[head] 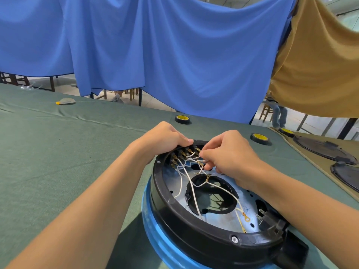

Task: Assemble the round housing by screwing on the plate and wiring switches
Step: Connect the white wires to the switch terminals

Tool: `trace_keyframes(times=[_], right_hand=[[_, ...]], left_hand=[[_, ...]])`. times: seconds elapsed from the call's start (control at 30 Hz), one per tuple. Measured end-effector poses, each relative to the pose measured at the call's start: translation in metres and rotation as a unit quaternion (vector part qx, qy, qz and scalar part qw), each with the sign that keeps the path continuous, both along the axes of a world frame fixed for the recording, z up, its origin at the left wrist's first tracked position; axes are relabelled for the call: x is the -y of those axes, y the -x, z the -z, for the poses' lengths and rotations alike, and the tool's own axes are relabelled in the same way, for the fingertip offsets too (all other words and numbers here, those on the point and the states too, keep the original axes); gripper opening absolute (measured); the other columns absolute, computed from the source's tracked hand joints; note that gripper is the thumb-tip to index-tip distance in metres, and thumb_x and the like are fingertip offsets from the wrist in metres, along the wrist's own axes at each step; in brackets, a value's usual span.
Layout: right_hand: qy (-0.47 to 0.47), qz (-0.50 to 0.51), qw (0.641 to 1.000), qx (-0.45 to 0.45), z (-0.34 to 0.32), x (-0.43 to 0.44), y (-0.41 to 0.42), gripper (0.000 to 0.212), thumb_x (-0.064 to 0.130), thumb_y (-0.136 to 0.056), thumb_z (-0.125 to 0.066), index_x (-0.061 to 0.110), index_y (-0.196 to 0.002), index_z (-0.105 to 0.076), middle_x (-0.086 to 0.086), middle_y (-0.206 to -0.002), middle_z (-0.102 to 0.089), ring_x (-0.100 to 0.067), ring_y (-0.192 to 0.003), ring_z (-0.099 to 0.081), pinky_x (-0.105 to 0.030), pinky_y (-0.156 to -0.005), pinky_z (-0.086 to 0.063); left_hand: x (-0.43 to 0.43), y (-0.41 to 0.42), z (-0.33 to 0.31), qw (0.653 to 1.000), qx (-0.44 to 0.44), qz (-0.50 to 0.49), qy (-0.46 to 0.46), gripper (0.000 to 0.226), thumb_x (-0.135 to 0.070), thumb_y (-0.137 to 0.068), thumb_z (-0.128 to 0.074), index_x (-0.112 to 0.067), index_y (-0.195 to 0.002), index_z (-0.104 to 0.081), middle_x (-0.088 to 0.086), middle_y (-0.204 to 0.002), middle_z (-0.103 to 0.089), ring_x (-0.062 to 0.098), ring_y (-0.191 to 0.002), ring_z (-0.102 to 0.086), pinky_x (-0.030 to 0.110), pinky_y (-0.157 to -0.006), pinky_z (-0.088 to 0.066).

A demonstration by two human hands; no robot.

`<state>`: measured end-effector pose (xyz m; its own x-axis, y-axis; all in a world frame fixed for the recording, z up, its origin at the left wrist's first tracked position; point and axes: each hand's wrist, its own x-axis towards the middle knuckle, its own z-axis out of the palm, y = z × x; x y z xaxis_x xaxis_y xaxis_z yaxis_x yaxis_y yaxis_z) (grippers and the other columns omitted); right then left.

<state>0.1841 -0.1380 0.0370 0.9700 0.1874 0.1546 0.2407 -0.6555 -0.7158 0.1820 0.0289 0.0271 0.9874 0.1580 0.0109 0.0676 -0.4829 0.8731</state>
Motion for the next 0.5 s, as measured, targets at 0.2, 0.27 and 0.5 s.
trace_keyframes(times=[0.2,0.27,0.5], right_hand=[[0.091,-0.007,0.981,0.172,-0.006,0.008,-0.001,0.014,0.014,-0.083,-0.066,0.019,-0.075,-0.076,0.007,-0.064,-0.068,-0.018,-0.075,-0.065,-0.03,-0.077,-0.054],[0.117,-0.038,0.979,0.161,-0.001,0.006,0.003,0.014,0.017,-0.084,-0.066,0.02,-0.077,-0.077,0.009,-0.064,-0.067,-0.018,-0.078,-0.065,-0.03,-0.076,-0.054],[0.15,-0.044,0.966,0.206,0.006,-0.001,0.006,0.017,0.015,-0.087,-0.061,0.013,-0.08,-0.077,-0.006,-0.073,-0.071,-0.02,-0.075,-0.065,-0.036,-0.071,-0.057]], left_hand=[[0.001,0.003,0.0,1.0,-0.001,-0.003,0.019,0.023,-0.035,-0.084,-0.077,-0.017,-0.097,-0.08,0.002,-0.087,-0.077,0.02,-0.086,-0.071,0.032,-0.085,-0.056],[0.001,0.003,0.0,1.0,0.0,-0.003,0.016,0.023,-0.036,-0.084,-0.077,-0.017,-0.097,-0.08,0.003,-0.089,-0.076,0.02,-0.087,-0.07,0.033,-0.087,-0.055],[0.002,0.006,-0.002,1.0,-0.005,0.001,0.009,0.025,-0.036,-0.085,-0.076,-0.014,-0.097,-0.079,0.007,-0.092,-0.077,0.024,-0.09,-0.072,0.041,-0.092,-0.055]])
